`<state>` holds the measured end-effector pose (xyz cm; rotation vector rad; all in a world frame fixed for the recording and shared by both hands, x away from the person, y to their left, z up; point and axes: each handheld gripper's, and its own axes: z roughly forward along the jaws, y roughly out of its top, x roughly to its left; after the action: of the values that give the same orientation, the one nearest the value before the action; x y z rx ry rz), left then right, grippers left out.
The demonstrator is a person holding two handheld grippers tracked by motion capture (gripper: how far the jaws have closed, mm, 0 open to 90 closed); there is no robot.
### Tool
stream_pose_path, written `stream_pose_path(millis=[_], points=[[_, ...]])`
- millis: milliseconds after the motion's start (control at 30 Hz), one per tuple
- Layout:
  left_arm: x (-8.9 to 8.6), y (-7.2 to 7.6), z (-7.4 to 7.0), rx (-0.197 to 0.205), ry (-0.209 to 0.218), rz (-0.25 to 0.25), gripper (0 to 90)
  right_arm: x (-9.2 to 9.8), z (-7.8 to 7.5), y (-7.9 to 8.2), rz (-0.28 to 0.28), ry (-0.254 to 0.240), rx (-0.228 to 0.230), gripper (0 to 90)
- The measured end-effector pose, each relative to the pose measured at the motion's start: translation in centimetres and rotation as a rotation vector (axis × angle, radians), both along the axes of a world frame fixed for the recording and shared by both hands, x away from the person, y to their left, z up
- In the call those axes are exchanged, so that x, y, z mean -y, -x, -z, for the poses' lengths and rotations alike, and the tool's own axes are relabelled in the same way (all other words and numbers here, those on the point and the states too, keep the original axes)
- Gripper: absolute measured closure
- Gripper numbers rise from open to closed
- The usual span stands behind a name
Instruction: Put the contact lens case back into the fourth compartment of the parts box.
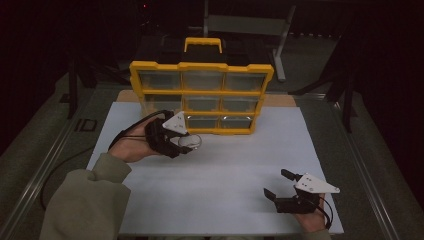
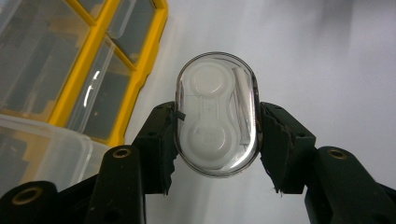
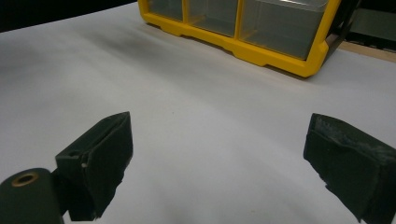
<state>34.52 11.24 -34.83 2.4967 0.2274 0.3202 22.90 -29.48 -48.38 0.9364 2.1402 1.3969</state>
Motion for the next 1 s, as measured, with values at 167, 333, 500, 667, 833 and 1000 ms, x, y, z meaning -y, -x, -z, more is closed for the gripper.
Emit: stream_pose_path(millis=[167,333,500,667,833,1000], points=[[-0.2,-0.2,-0.5,0.01,0.005,-0.006,49.3,0.0,0.0,0.0,-0.001,0.001,-0.002,7.9],[-0.5,-0.5,-1.1,0.024,0.014,-0.016,49.3,0.0,0.0,0.0,0.004,-0.003,-0.003,7.9],[-0.8,-0.8,-1.8,0.036,0.02,-0.024,49.3,0.0,0.0,0.0,0.002,-0.003,-0.004,7.9],[-1.2,-1.2,-2.5,0.044,0.025,-0.037,49.3,0.0,0.0,0.0,0.004,-0.006,0.0,7.9],[-1.6,-1.4,-3.0,0.051,0.026,-0.047,49.3,0.0,0.0,0.0,0.003,-0.007,0.0,7.9],[-2.2,-1.9,-3.7,0.064,0.037,-0.073,49.3,0.0,0.0,0.0,0.004,-0.005,0.0,7.9]])
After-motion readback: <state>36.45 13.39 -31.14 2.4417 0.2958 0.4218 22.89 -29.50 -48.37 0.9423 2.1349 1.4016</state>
